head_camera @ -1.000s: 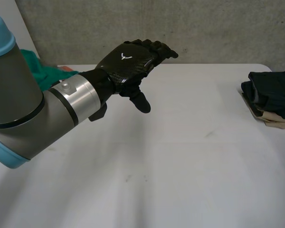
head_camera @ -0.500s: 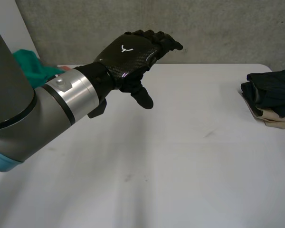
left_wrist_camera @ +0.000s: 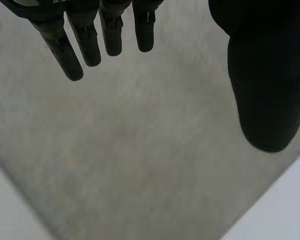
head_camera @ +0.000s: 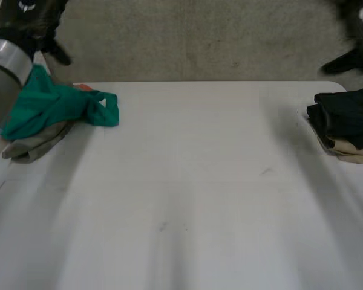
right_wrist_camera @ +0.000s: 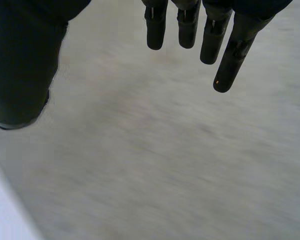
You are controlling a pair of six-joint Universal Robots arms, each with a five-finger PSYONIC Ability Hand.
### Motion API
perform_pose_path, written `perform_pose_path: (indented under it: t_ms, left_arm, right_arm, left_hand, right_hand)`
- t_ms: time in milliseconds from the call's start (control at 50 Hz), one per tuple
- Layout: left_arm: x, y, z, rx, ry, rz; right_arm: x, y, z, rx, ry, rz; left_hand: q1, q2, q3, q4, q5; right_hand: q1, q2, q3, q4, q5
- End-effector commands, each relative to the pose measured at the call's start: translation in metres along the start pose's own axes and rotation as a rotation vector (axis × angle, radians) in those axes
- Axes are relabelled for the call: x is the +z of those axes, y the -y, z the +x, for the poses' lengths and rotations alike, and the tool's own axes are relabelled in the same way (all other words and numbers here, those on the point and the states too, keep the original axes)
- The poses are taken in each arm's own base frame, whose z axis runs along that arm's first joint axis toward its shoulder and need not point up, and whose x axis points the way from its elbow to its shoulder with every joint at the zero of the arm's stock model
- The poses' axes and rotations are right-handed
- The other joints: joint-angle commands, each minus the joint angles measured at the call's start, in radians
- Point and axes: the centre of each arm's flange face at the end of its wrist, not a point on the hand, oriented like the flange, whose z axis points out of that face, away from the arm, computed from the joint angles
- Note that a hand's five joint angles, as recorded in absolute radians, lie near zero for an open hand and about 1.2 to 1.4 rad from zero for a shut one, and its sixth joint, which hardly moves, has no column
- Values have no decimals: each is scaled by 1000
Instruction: Fold the laundry.
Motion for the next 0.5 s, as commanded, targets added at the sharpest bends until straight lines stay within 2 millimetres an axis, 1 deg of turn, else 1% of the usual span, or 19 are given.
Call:
perform_pose_path:
  t_ms: [20,40,60,120,160,180,240,260,340,460,500]
  left_arm:
    - [29,-131,-39,183,-42,-164]
    - [30,-141,-42,194,-43,-172]
    - [33,-159,-47,200,-51,-183]
    - [39,-191,-57,205,-35,-200]
    - [42,-205,-58,205,-33,-202]
    - [43,-217,-62,205,-26,-209]
    - [44,-232,-71,209,-10,-216]
    - [45,-240,-73,211,-5,-217]
    - [46,-260,-70,208,-6,-224]
    - [44,-279,-69,207,-2,-234]
    - [43,-285,-68,207,-2,-235]
  right_arm:
    - [-45,-29,-85,68,223,-217]
    - [-54,-38,-101,70,270,-280]
    - [-57,-41,-108,67,291,-299]
    - [-74,-53,-132,40,362,-399]
    - [-82,-61,-139,17,375,-458]
    - [-84,-62,-139,7,369,-471]
    - [-89,-66,-141,-13,354,-507]
    - [-90,-67,-142,-13,353,-515]
    - [-93,-71,-140,-13,343,-533]
    - [-94,-72,-139,-5,340,-536]
    - [-94,-72,-139,-5,339,-537]
  left_hand:
    - [110,107,115,106,121]
    - [112,109,118,109,124]
    - [121,118,127,118,133]
    - [127,124,133,124,139]
    - [133,130,138,130,144]
    - [136,133,141,133,147]
    - [136,133,141,133,147]
    - [139,136,144,136,150]
    - [145,142,150,142,156]
    - [206,203,212,203,218]
    - [277,274,282,273,288]
  right_hand:
    - [-38,-51,-37,-250,-60]
    - [-38,-51,-37,-250,-60]
    - [-38,-51,-37,-250,-60]
    - [-38,-51,-37,-250,-60]
    - [-38,-51,-37,-250,-60]
    - [-38,-51,-37,-250,-60]
    - [-38,-51,-37,-250,-60]
    - [-38,-51,-37,-250,-60]
    - [-38,-51,-37,-250,-60]
    - [-38,-51,-37,-250,-60]
    - [-38,-51,-37,-250,-60]
